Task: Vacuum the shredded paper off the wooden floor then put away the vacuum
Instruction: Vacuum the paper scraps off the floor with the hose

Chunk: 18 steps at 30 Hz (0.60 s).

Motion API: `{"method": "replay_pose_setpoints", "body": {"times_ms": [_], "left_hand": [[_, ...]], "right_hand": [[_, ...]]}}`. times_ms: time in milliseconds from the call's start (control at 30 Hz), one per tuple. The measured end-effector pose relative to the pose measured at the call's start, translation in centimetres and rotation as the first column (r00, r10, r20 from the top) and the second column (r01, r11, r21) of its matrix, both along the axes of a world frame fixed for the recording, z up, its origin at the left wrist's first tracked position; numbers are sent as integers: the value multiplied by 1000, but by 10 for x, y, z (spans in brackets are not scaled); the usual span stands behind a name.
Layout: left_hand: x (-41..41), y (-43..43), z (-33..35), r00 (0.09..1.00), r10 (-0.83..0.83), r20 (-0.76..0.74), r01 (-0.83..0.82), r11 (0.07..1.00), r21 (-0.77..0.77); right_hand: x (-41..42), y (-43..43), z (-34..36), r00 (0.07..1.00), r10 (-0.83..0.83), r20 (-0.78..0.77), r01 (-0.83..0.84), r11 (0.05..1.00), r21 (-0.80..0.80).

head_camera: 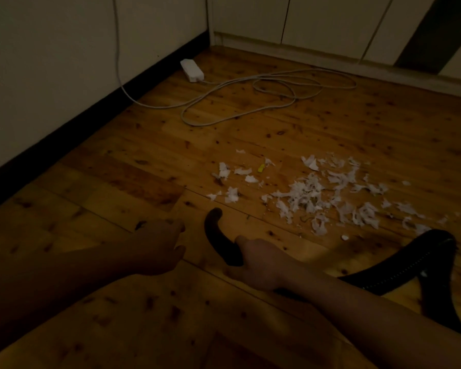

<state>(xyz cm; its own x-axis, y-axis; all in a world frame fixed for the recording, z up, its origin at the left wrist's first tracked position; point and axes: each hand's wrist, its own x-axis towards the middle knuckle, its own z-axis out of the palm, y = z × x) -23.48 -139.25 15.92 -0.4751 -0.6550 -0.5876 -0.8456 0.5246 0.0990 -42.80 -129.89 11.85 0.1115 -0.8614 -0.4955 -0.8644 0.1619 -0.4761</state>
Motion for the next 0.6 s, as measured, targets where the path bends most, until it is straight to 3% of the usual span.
{"method": "replay_pose_setpoints", "body": {"times_ms": [600], "left_hand": [[9,-5,-5,999,-39,25,40,999,-3]], "right_hand": [[-10,-6,5,996,-29,-82,30,999,17]]}}
